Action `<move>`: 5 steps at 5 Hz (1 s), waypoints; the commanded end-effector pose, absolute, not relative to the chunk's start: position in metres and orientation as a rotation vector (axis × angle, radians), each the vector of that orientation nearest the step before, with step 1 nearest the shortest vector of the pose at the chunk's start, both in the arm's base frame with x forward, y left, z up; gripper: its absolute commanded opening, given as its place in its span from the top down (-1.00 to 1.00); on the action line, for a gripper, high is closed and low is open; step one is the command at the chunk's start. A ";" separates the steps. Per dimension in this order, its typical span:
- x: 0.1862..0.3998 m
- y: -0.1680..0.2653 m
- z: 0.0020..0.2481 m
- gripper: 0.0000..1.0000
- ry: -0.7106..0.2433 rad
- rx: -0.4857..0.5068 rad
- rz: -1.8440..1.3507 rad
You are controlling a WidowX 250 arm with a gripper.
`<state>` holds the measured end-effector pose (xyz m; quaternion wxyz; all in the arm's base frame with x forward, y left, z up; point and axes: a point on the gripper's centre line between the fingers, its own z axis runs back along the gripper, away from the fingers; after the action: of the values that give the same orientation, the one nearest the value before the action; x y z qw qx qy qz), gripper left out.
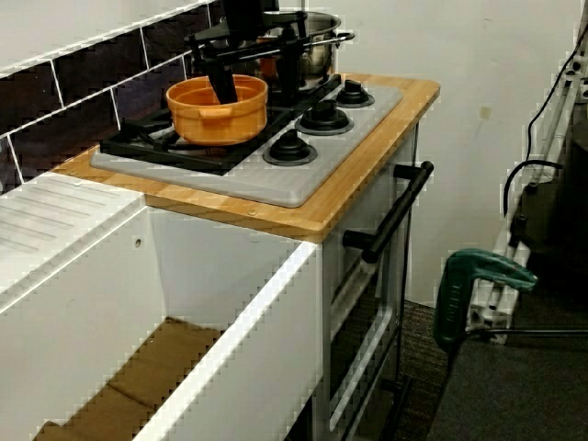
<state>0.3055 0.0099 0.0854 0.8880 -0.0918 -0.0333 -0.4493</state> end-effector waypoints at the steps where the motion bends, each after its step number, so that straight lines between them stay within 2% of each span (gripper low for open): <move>1: 0.297 0.019 0.097 -1.00 -0.091 -0.185 -0.908; 4: 0.292 0.005 0.097 -1.00 -0.082 -0.208 -0.910; 5: 0.286 -0.001 0.098 -1.00 -0.075 -0.245 -0.931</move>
<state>0.2960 -0.0103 0.0776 0.8876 -0.1320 -0.0161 -0.4410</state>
